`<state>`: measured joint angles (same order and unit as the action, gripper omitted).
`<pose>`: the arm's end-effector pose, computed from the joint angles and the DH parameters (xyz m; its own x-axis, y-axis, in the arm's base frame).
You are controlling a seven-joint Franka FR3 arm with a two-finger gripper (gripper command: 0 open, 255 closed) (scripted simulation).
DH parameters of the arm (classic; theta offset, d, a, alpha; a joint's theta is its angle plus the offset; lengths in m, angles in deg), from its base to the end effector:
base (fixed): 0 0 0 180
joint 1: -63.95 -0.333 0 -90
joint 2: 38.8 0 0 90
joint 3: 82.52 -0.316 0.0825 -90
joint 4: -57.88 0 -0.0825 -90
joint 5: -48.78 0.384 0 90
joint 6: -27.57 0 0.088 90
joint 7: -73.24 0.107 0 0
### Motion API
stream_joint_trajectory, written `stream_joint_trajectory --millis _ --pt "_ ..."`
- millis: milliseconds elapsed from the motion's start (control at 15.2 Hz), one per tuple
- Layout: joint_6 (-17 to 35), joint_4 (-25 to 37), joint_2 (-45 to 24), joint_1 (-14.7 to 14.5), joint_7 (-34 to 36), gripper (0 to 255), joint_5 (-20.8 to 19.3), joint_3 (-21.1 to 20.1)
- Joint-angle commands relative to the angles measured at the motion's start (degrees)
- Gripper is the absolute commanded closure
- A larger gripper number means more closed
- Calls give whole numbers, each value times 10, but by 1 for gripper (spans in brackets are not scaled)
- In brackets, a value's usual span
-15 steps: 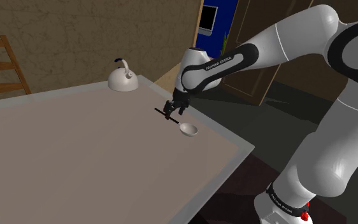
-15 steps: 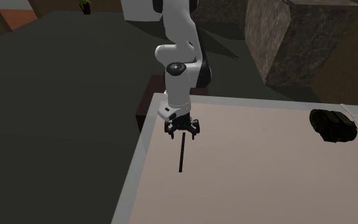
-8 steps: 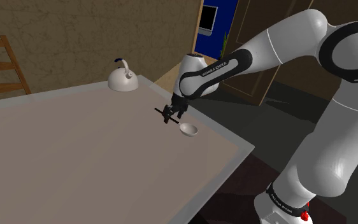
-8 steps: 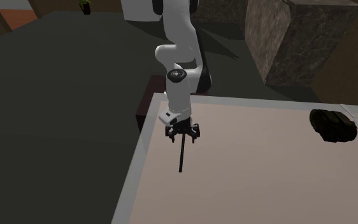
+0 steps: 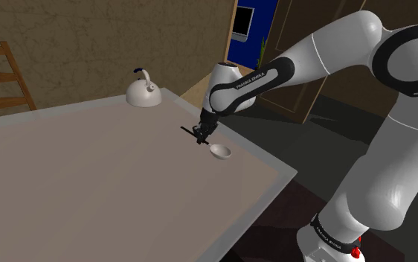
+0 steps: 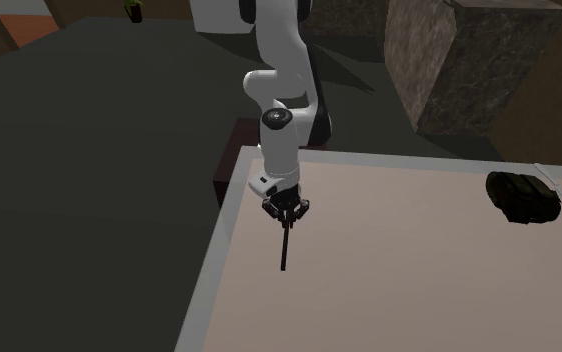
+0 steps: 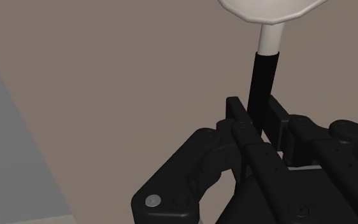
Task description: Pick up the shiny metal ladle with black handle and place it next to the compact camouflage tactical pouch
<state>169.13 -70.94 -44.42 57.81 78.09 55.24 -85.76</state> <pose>0.5383 0.0885 0.3342 0.9936 -0.0109 0.1124 -0.0001 -0.9954 -0.0957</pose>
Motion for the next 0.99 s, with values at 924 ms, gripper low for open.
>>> stream_joint_trajectory --millis 924 --pt "-66 25 41 0 7 255 -4 1"
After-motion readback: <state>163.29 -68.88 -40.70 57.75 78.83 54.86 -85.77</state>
